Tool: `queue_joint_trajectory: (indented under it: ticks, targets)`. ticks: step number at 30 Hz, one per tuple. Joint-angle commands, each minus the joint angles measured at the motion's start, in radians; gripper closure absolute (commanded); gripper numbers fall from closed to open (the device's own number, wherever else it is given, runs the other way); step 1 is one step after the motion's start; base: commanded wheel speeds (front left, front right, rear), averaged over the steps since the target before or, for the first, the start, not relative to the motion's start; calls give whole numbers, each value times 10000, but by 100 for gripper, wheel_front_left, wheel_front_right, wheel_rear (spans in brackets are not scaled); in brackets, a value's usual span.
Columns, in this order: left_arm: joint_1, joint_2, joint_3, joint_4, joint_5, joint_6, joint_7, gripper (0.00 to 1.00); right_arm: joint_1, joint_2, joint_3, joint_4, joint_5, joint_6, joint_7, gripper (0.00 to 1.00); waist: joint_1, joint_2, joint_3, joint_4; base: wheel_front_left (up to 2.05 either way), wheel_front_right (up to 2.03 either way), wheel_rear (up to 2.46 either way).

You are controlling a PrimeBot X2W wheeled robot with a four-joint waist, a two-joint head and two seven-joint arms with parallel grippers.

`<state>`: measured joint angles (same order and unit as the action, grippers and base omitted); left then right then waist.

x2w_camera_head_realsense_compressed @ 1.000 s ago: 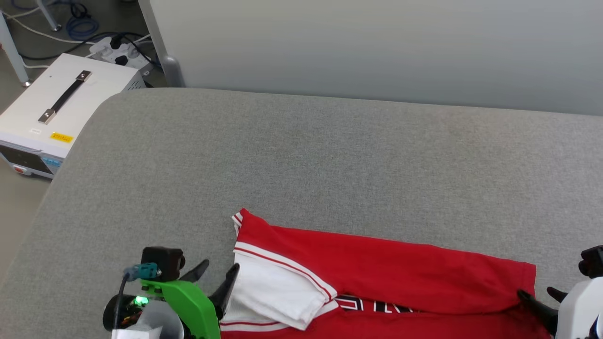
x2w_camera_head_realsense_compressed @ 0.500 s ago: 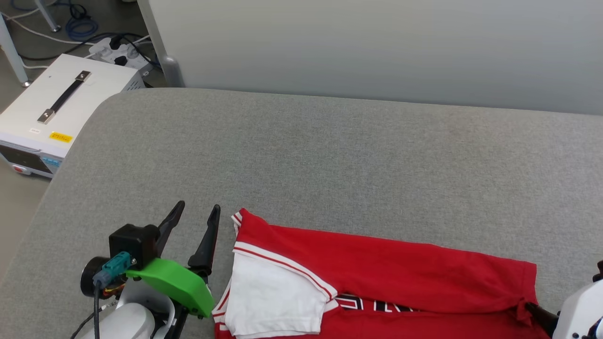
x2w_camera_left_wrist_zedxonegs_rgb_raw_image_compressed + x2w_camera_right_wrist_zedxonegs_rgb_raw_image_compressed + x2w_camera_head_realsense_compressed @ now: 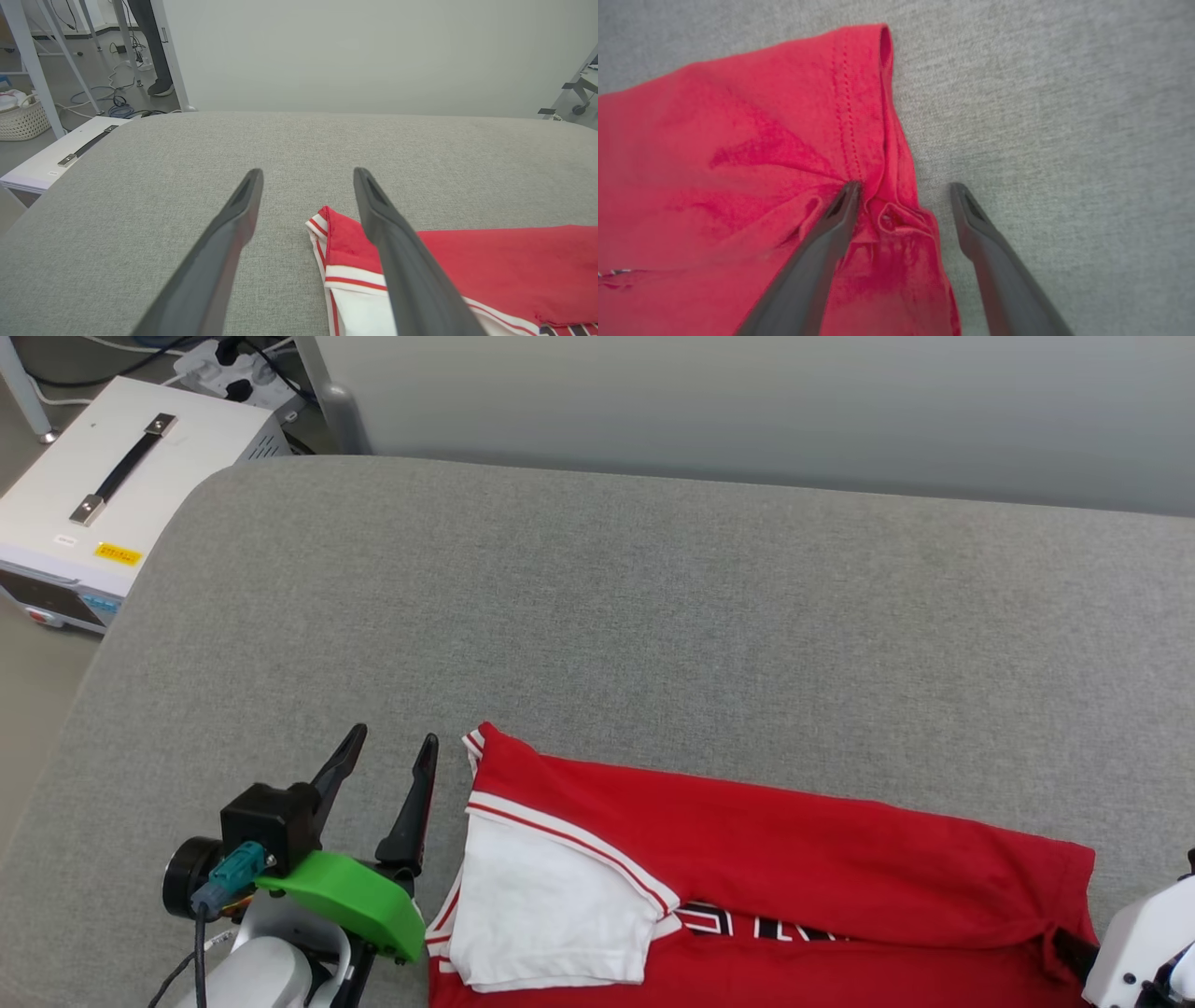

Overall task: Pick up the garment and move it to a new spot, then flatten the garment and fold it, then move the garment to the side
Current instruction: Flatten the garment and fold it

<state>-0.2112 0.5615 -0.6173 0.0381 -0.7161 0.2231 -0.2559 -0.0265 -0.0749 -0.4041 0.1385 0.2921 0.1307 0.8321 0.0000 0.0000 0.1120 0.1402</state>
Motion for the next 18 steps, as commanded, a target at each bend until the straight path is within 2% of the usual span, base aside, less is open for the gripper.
queue_joint_trajectory:
  ticks: [1, 16, 17, 18]
  targets:
    - [87, -95, 101, 94, 133, -101, -57, 0, -113, 80, 65, 242, 45, 0, 87, 0, 0, 0, 201, 71, 0, 0, 0]
    - [160, -645, 643, 833, 549, -716, -58, 0, 2, 235, 1436, 1182, 1258, 0, 7, 0, 0, 0, 161, 58, 0, 0, 0]
    - [172, -674, 655, 870, 567, -742, -58, 0, 30, 236, 1476, 1196, 1305, 0, 8, 9, 0, 0, 128, 51, 0, 0, 0]
    - [187, -703, 674, 908, 591, -766, -58, 0, 56, 238, 1511, 1195, 1356, 0, -11, 44, 0, 0, 100, 43, 0, 0, 0]
